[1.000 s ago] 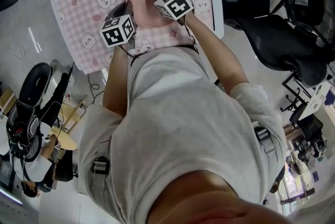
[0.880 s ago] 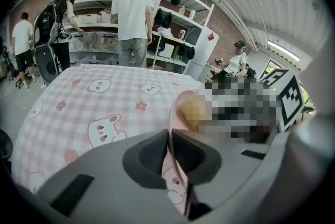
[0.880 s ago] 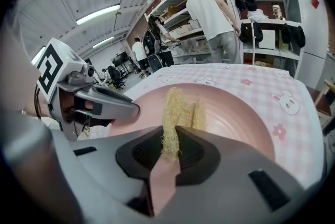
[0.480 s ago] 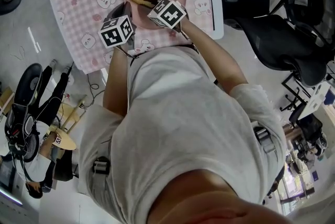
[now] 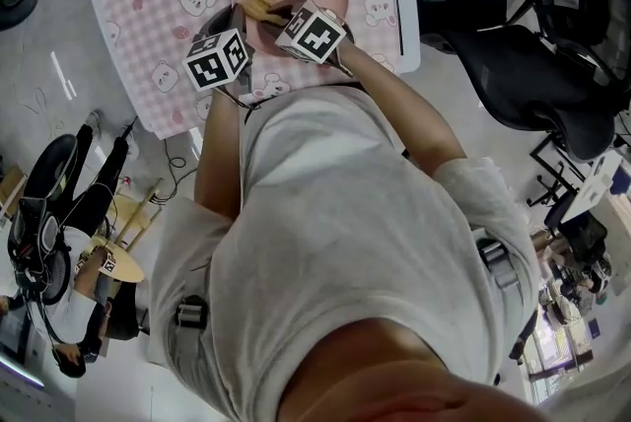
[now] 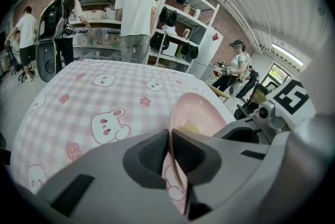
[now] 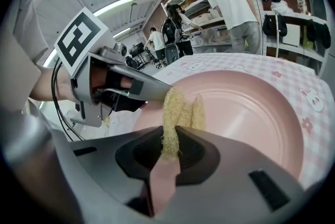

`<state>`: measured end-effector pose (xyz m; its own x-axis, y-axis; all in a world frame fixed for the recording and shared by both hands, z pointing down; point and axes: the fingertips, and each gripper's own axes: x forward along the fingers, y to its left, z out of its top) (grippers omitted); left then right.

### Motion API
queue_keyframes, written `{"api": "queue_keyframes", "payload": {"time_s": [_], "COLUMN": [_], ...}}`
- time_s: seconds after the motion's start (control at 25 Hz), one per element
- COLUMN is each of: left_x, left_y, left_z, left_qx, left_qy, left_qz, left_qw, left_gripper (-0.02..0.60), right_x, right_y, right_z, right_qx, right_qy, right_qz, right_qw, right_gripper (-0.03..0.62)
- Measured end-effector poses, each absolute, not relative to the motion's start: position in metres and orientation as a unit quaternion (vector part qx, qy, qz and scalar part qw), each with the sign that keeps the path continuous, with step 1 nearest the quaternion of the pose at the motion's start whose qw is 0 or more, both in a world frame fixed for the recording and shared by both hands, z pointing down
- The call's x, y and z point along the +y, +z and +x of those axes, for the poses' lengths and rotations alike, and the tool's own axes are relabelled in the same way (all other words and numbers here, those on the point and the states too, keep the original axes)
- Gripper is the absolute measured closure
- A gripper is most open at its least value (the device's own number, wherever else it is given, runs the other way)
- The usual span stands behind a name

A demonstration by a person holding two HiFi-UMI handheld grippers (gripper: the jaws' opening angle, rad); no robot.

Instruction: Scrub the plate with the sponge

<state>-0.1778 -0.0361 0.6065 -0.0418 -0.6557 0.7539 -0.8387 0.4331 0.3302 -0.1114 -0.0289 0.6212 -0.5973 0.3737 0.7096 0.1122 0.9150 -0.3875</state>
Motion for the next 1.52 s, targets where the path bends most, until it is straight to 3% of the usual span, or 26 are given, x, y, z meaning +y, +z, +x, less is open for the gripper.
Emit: {"api": "queue_keyframes", "payload": {"time_s": [0.44,0.84,1.52], "left_x": [-0.035,-0.035,-0.038], "left_y": [0.610,0.614,0.612], "left_z": [-0.178,-0.177,-0.178], "left_qx": [-0.715,-0.708,-0.710], "left_qy": [0.103,0.099,0.084], "left_qz": [0.519,0.518,0.514], "left_qw": [0.457,0.470,0.474], "left_gripper": [0.549,0.551,0.549], "right_x": [-0.007,0.006,-0.089], "right_y": [0.627,0.645,0.653], "right_z": [-0.095,-0.049,-0.003], "right_qx": [-0.866,-0.816,-0.811], "right_qy": [0.148,0.108,0.136], "right_qz": [-0.176,-0.230,-0.096], "right_qw": [0.443,0.519,0.561], "right_gripper": [0.531,0.531,0.531]}}
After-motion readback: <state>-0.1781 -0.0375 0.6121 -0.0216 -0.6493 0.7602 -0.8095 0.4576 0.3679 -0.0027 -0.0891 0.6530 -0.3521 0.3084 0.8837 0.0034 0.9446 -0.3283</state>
